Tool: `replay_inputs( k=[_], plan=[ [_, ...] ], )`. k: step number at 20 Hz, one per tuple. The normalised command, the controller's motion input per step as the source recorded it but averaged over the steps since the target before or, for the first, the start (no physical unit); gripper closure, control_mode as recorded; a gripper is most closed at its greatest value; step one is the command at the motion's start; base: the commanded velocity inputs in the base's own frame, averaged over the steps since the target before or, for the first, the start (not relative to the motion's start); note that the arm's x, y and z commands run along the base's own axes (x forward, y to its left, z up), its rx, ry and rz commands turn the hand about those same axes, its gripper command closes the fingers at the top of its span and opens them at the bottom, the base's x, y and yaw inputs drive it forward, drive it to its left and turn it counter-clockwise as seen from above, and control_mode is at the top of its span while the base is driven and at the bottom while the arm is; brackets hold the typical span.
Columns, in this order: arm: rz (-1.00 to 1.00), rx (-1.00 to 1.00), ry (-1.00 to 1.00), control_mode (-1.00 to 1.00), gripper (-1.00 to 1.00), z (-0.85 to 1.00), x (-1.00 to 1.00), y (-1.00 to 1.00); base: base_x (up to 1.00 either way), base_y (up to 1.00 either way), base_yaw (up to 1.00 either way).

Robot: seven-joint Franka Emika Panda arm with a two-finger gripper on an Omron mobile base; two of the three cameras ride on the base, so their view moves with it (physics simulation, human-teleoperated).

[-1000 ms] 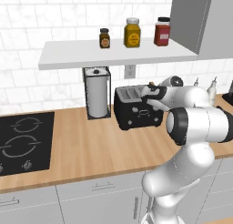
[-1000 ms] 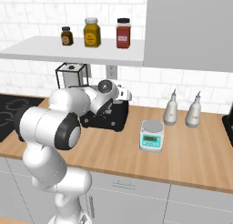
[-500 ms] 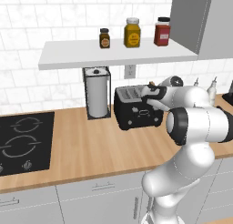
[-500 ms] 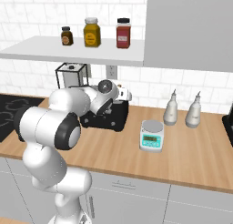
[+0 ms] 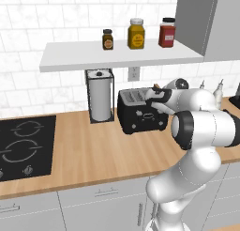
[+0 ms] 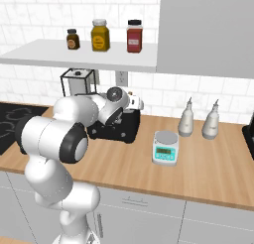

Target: Start the toaster. Once the lever pops up, take the bread to the plate on the dining counter.

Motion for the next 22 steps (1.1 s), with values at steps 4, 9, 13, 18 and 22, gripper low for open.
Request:
replay_inputs(
  k=[4, 9, 13, 18, 22],
  plan=[
    [0.00, 0.00, 0.00, -1.00, -1.00, 0.00, 0.00, 0.00, 0.00, 0.00, 0.00],
    [0.00, 0.00, 0.00, -1.00, -1.00, 0.00, 0.00, 0.00, 0.00, 0.00, 0.00],
    [0.00, 0.00, 0.00, -1.00, -1.00, 0.00, 0.00, 0.00, 0.00, 0.00, 0.00],
    [0.00, 0.00, 0.00, -1.00, -1.00, 0.00, 0.00, 0.00, 0.00, 0.00, 0.00],
    [0.00, 0.00, 0.00, -1.00, -1.00, 0.00, 0.00, 0.00, 0.00, 0.00, 0.00]
  ],
)
